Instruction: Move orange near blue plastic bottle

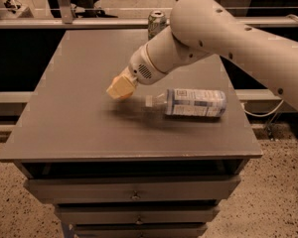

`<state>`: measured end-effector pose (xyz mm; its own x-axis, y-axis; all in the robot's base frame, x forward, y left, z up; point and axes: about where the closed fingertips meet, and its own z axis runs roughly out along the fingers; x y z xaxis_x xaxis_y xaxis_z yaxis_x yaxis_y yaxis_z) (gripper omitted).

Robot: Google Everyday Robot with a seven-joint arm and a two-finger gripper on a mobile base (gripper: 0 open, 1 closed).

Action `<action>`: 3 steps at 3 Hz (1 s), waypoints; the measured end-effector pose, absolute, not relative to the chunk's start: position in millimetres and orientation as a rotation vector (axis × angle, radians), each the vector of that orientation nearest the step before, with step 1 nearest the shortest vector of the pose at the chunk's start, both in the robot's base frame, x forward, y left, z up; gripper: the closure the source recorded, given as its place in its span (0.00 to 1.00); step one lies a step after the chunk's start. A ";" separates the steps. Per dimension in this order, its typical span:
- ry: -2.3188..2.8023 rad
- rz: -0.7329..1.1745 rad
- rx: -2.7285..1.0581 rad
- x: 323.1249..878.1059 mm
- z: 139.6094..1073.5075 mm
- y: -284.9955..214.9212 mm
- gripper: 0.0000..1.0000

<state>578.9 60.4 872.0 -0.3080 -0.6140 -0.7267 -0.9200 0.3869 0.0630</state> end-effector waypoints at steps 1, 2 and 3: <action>2.052 0.654 -1.326 571.8 861.4 54.4 1.00; 2.072 0.663 -1.334 566.4 853.5 47.6 0.84; 2.081 0.660 -1.352 563.3 849.6 41.8 0.60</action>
Offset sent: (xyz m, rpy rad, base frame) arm -0.0180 -0.0256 -0.0280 -0.0309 0.0713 0.0104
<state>563.3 41.8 849.6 -0.3297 -0.6453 -0.6892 -0.9245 0.3685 0.0973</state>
